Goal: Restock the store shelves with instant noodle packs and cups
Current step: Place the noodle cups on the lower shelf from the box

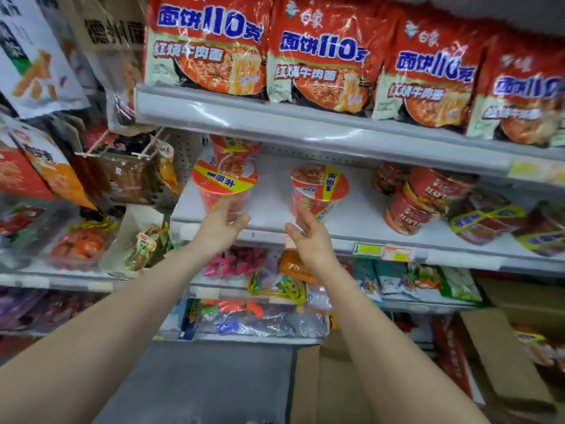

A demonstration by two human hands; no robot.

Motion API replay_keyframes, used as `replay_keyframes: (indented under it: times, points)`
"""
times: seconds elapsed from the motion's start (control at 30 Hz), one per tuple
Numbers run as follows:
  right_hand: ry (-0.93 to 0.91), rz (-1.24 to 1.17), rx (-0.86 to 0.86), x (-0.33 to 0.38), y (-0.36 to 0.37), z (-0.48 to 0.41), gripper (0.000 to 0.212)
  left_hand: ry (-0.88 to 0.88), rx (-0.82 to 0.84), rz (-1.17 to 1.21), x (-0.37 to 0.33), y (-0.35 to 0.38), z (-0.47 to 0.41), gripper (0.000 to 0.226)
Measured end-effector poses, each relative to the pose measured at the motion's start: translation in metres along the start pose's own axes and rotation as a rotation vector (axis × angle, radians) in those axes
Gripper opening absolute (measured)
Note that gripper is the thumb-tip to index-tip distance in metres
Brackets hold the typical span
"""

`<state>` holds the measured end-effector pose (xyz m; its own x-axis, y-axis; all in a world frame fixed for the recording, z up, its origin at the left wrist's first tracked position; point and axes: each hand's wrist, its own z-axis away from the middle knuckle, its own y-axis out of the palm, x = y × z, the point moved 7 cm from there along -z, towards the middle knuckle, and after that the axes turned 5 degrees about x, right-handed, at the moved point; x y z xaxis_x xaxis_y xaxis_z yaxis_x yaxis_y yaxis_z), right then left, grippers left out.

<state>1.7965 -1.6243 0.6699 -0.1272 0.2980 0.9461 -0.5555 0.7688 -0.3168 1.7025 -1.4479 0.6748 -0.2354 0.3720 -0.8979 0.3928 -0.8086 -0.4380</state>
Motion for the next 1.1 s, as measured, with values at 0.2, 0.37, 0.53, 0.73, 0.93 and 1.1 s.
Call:
replay_keyframes:
  times: [0.2, 0.37, 0.53, 0.73, 0.93, 1.1]
  points:
    - [-0.032, 0.047, -0.158, -0.010, -0.086, 0.046, 0.045, 0.129, 0.146, 0.011, -0.061, 0.076, 0.012, 0.025]
    - [0.008, 0.052, -0.255, -0.036, -0.172, 0.098, 0.045, 0.279, 0.265, -0.007, -0.122, 0.163, 0.029, 0.024]
    - [0.065, 0.081, -0.336, -0.073, -0.280, 0.172, 0.046, 0.393, 0.392, -0.005, -0.181, 0.273, 0.056, 0.022]
    - [0.118, 0.133, -0.501, -0.128, -0.415, 0.264, 0.042, 0.475, 0.551, -0.017, -0.245, 0.423, 0.091, 0.025]
    - [0.189, 0.107, -0.636, -0.182, -0.522, 0.355, 0.042, 0.521, 0.677, 0.009, -0.301, 0.561, 0.136, 0.029]
    - [0.248, 0.058, -0.740, -0.216, -0.593, 0.404, 0.041, 0.562, 0.818, 0.005, -0.339, 0.657, 0.170, 0.032]
